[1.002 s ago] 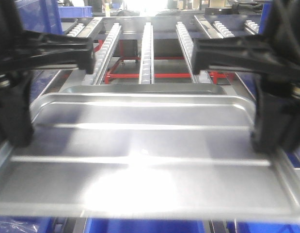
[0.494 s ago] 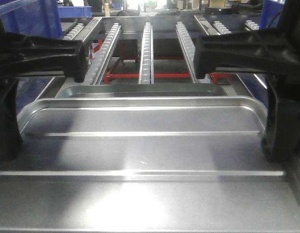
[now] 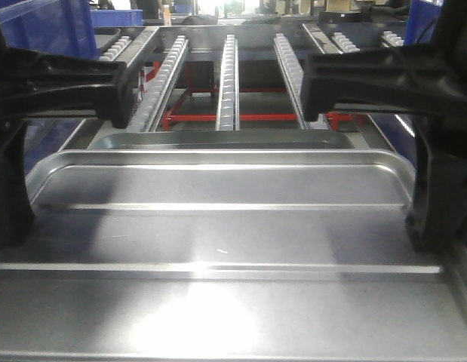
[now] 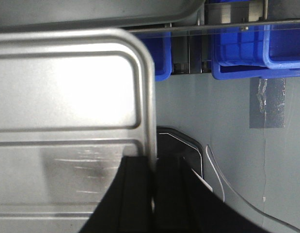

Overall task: Grab silver tray and place in blue box
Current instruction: 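Lift the tray with both grippers and pull it toward the robot, then hold the tray level in both grippers while the base drives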

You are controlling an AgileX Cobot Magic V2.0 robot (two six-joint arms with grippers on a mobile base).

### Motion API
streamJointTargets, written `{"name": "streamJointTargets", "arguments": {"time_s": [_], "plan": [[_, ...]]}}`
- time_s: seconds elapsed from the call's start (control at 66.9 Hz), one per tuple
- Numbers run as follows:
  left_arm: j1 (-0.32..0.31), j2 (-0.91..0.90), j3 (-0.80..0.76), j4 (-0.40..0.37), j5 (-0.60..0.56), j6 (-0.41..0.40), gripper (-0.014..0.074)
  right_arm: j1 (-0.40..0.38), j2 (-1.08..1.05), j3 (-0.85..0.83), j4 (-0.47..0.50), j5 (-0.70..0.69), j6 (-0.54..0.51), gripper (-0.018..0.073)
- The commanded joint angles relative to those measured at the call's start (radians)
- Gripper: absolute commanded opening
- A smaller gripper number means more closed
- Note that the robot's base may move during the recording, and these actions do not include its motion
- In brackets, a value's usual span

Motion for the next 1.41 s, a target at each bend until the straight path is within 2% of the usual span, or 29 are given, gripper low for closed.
{"name": "streamJointTargets", "arguments": {"time_s": [0.0,1.391], "plan": [[-0.010,-0.029,-0.032,0.005,-0.034,-0.001,-0.0100,0.003,-0.030,-0.026,-0.026,-0.064,0.005,0.0057],[-0.010,-0.029,-0.032,0.005,-0.034,-0.001,-0.0100,0.003,-0.030,-0.026,-0.026,-0.060,0.005,0.0057]]}}
